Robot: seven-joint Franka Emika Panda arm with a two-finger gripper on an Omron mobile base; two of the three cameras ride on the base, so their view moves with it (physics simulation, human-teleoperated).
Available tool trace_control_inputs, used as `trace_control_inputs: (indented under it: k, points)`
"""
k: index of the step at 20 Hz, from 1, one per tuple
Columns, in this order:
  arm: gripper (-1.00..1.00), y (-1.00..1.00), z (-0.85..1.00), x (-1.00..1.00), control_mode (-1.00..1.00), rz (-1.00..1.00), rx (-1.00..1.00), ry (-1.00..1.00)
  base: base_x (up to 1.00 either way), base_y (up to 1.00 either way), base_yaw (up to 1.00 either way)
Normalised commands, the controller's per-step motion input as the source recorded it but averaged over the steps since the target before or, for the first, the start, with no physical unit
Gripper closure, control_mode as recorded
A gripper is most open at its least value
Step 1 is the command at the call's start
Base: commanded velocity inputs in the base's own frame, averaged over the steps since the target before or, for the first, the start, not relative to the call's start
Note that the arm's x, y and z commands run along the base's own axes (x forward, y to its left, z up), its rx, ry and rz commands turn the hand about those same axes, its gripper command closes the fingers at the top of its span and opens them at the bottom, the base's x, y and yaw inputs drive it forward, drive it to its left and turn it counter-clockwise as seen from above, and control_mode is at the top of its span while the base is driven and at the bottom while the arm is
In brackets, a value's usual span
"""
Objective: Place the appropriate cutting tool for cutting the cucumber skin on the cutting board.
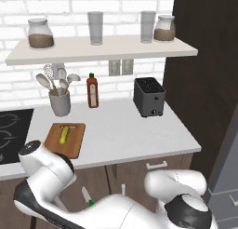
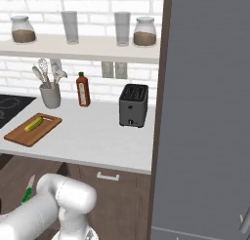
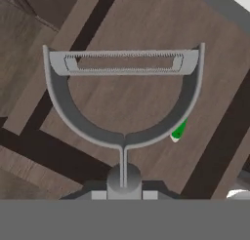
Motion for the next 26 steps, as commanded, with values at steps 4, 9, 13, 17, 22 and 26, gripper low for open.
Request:
trace_control_inputs:
  k: [4,9,13,17,22,26]
  points:
    - [1.0,0.0,1.0,0.49,-1.0,0.1,0.0,-0.07,0.0,0.0,0.0]
    - [1.0,-0.02,0.84,0.77,-1.0,0.07,0.0,-0.03,0.0,0.0,0.0]
    - [1.0,0.0,0.09,0.97,-1.0,0.05,0.0,0.0,0.0,0.0,0.0]
    - [1.0,0.0,-0.05,0.96,-1.0,0.04,0.0,0.0,0.0,0.0,0.0]
    - [1.0,0.0,-0.26,0.78,-1.0,0.04,0.0,0.0,0.0,0.0,0.0]
    - [1.0,0.02,-0.63,0.75,-1.0,0.05,-0.01,0.02,0.0,0.0,0.0]
